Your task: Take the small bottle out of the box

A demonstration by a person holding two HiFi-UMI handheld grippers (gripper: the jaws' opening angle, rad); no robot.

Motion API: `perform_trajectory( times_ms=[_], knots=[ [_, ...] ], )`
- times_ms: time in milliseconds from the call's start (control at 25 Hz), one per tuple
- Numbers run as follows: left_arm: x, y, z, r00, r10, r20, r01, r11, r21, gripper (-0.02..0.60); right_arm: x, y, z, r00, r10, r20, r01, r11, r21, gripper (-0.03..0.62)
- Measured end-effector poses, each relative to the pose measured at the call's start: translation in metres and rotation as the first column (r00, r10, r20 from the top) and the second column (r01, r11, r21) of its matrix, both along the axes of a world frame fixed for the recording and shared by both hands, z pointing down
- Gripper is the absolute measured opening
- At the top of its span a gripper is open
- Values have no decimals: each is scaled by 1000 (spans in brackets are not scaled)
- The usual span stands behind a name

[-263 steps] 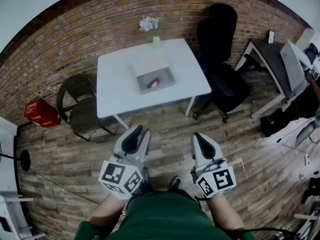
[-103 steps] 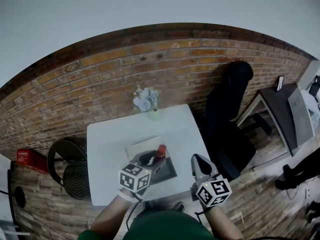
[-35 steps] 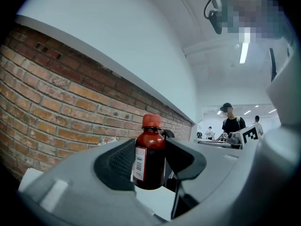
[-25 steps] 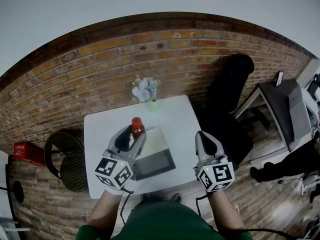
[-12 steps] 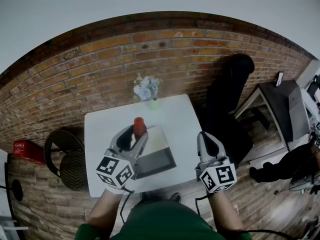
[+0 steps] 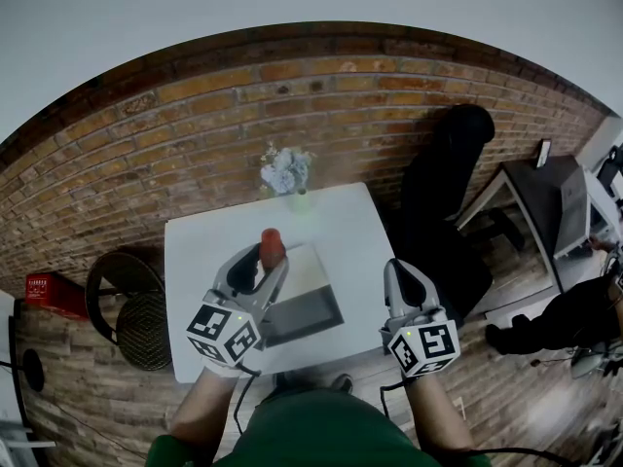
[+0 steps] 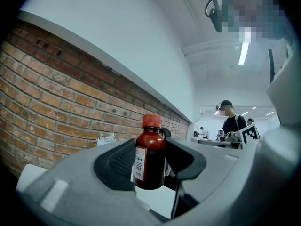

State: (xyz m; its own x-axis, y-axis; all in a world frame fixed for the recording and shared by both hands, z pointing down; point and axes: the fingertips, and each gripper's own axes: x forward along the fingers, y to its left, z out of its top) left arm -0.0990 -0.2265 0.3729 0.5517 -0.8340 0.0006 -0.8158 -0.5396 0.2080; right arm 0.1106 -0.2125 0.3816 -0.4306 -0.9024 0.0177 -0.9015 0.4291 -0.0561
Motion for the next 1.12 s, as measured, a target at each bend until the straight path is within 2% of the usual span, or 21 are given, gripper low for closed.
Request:
perform_trajectory(
  times_ms=[1120],
  knots=[
    [-3, 4, 3, 1000, -18, 9, 18, 1000, -4, 207, 3, 3, 7, 1000, 4, 29, -4, 1000, -13, 3]
  ],
)
